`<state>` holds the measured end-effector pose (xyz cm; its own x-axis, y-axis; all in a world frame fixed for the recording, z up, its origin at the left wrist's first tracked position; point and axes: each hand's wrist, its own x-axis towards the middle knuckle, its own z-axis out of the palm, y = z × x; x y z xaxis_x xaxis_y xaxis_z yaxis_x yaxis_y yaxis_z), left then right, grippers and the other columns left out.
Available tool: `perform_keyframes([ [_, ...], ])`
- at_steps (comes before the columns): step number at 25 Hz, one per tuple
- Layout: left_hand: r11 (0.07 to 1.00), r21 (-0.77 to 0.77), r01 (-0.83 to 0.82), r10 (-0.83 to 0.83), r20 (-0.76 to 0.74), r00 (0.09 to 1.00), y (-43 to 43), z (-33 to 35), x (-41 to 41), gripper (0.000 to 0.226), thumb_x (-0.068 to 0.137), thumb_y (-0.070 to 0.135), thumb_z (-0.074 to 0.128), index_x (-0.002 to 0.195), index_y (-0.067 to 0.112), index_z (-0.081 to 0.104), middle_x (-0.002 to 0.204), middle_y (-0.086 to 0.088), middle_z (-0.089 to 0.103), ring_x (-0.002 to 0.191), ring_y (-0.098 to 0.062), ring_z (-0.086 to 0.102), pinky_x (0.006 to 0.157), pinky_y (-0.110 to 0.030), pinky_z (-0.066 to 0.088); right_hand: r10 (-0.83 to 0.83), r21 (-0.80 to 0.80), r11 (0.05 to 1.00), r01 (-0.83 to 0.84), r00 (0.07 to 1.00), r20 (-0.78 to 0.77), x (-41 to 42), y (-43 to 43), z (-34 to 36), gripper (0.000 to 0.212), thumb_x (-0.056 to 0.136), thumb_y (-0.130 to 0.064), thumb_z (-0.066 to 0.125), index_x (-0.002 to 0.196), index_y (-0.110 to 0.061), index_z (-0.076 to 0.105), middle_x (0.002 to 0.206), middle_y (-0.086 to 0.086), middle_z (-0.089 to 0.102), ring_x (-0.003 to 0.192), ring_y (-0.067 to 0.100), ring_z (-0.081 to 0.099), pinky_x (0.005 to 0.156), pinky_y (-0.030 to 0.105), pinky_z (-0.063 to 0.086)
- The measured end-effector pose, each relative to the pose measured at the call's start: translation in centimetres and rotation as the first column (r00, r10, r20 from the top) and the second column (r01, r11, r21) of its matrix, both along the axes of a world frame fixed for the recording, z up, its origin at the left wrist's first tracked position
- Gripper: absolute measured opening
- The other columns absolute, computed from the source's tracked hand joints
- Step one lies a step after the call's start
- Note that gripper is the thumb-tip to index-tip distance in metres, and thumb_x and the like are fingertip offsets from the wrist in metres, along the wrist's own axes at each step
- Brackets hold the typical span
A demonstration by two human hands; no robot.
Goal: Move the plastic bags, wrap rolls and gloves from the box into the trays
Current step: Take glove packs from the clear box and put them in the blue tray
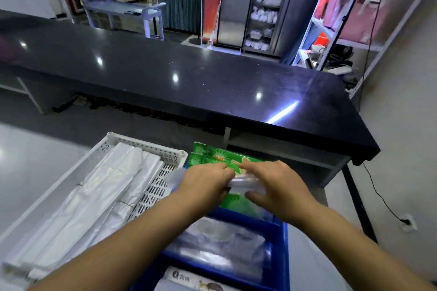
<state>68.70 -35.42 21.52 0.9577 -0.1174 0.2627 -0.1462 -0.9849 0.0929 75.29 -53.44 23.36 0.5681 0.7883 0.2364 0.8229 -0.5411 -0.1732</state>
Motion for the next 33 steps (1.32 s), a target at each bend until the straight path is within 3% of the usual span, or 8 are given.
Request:
perform_keyframes([
  [3,0.993,0.064,0.096,-0.104,0.136,0.985,-0.7,0.5,1.5,0.021,0.055,0.020,0.079,0.065,0.014,0.062,0.060,-0.006,0.061,0.052,-0.029,0.059,0.042,-0.028,0.041,-0.086,0.180,0.984,0.009,0.902,0.423,0.1,-0.3,-1.6,0.006,0.072,-0.011,0.072,0.074,-0.015,0.068,0.065,0.005,0.067,0.056,0.028,0.058,0.055,0.033,0.046],
  [6,0.981,0.072,0.180,-0.187,0.105,0.977,0.1,-1.3,1.5,0.030,0.047,0.020,0.082,0.074,0.017,0.069,0.064,-0.002,0.065,0.057,-0.024,0.062,0.051,-0.025,0.049,-0.170,0.229,0.971,0.066,0.867,0.468,0.3,-0.6,-4.2,0.014,0.075,-0.014,0.068,0.063,-0.016,0.063,0.063,0.004,0.064,0.056,0.025,0.056,0.056,0.032,0.046],
  [9,0.988,0.079,0.131,-0.128,-0.036,0.991,1.0,-4.1,0.4,0.059,0.056,0.018,0.079,0.114,0.020,0.064,0.093,0.000,0.073,0.078,-0.020,0.067,0.071,-0.024,0.051,-0.159,0.088,0.987,0.136,0.920,0.359,-0.6,-0.4,-7.1,0.018,0.057,-0.003,0.074,0.061,-0.017,0.062,0.061,0.002,0.066,0.058,0.024,0.057,0.057,0.030,0.046],
  [11,0.999,-0.037,0.021,-0.026,-0.129,0.991,1.6,-5.4,0.2,0.069,0.080,0.016,0.060,0.143,0.021,0.031,0.120,-0.001,0.065,0.097,-0.023,0.060,0.084,-0.031,0.044,-0.180,0.013,0.984,0.180,0.977,0.117,-0.6,-0.4,-8.1,0.019,0.053,-0.001,0.072,0.065,-0.015,0.064,0.065,0.005,0.069,0.062,0.028,0.060,0.057,0.031,0.046],
  [16,0.994,0.010,0.105,-0.106,0.051,0.993,2.8,-5.8,-0.2,0.073,0.059,0.034,0.083,0.124,0.018,0.055,0.106,0.002,0.069,0.090,-0.016,0.066,0.082,-0.028,0.052,-0.353,-0.136,0.935,0.327,0.837,-0.418,0.7,0.1,-8.1,0.020,0.074,-0.024,0.066,0.093,-0.028,0.060,0.094,0.002,0.069,0.088,0.024,0.059,0.062,0.030,0.042],
  [23,0.985,-0.043,0.168,-0.172,-0.107,0.979,2.7,-6.2,1.6,0.019,0.075,0.017,0.065,0.093,0.024,0.066,0.091,0.003,0.070,0.086,-0.021,0.064,0.078,-0.029,0.044,-0.323,-0.074,0.946,0.314,0.928,-0.186,0.9,-0.2,-7.2,0.043,0.073,-0.034,0.071,0.113,-0.033,0.055,0.110,-0.006,0.063,0.105,0.019,0.051,0.084,0.034,0.040],
  [27,0.982,-0.077,0.170,-0.183,-0.206,0.961,2.7,-6.6,2.7,0.023,0.086,0.018,0.051,0.104,0.023,0.064,0.103,0.000,0.068,0.099,-0.022,0.058,0.083,-0.030,0.039,-0.227,-0.149,0.964,0.219,0.973,-0.039,1.2,-0.8,-6.6,0.024,0.082,-0.027,0.061,0.106,-0.029,0.063,0.106,-0.006,0.063,0.103,0.019,0.050,0.085,0.035,0.033],
  [33,0.985,-0.058,0.165,-0.171,-0.133,0.976,4.5,-5.6,1.3,0.029,0.068,0.010,0.072,0.095,0.021,0.071,0.087,-0.003,0.069,0.083,-0.025,0.063,0.073,-0.031,0.046,-0.253,-0.173,0.959,0.223,0.951,-0.179,0.2,-1.7,-7.2,0.017,0.086,-0.032,0.060,0.101,-0.028,0.067,0.106,-0.006,0.070,0.091,0.022,0.056,0.074,0.027,0.039],
])
